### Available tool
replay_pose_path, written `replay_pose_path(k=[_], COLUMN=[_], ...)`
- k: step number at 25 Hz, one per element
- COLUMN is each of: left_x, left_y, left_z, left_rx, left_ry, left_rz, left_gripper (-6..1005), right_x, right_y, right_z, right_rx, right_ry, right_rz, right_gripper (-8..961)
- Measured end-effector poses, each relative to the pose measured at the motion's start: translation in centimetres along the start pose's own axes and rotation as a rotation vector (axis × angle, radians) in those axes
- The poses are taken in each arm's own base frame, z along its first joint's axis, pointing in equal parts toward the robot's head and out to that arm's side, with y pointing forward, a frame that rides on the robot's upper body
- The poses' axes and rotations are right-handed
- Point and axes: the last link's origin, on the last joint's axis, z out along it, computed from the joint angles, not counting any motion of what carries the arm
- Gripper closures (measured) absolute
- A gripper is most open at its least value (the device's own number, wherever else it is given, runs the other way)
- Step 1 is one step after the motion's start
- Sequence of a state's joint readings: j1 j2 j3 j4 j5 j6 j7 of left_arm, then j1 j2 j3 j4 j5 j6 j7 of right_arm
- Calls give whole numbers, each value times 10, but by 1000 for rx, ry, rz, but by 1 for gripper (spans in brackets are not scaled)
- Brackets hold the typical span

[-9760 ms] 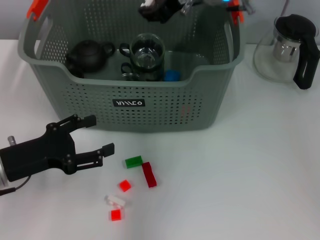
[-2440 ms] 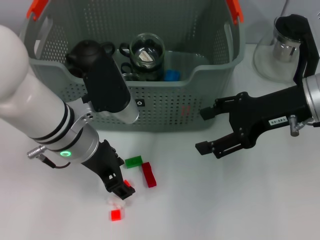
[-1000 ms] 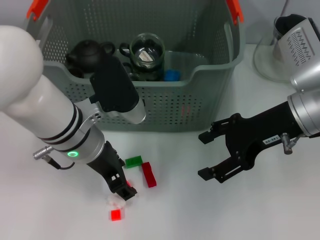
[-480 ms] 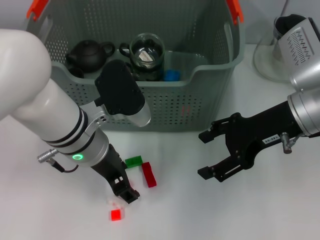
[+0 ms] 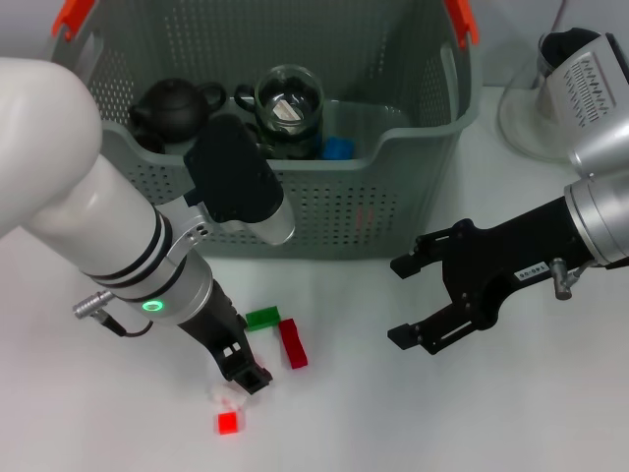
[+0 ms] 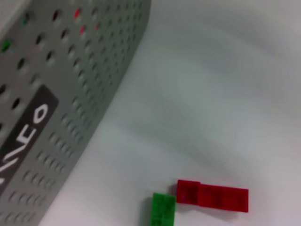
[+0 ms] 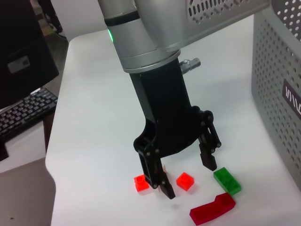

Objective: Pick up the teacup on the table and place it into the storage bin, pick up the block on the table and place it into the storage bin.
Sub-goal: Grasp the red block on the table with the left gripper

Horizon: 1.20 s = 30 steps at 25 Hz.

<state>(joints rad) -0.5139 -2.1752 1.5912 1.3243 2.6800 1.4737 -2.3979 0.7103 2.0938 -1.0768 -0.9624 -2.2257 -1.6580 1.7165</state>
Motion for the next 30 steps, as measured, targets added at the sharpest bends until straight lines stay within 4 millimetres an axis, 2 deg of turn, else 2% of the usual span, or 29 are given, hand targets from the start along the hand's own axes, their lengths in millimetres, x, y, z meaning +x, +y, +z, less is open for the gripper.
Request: replay_pose_path(k=[7,10,30], left_x=[-4,-4,-5], left_y=[-1,0,0], left_z=[1,1,9], left_rx=[5,4,3], left_ry=[-15,-17,-11], left_rz=[1,2,-4], left_gripper=[229,376,375], right_x=[1,1,2], right_y=[0,0,-1], right_z=[0,0,1], right_rx=[2,2,5], right_ry=[0,0,-1], right_rz=[4,4,10], right_gripper=[9,8,9])
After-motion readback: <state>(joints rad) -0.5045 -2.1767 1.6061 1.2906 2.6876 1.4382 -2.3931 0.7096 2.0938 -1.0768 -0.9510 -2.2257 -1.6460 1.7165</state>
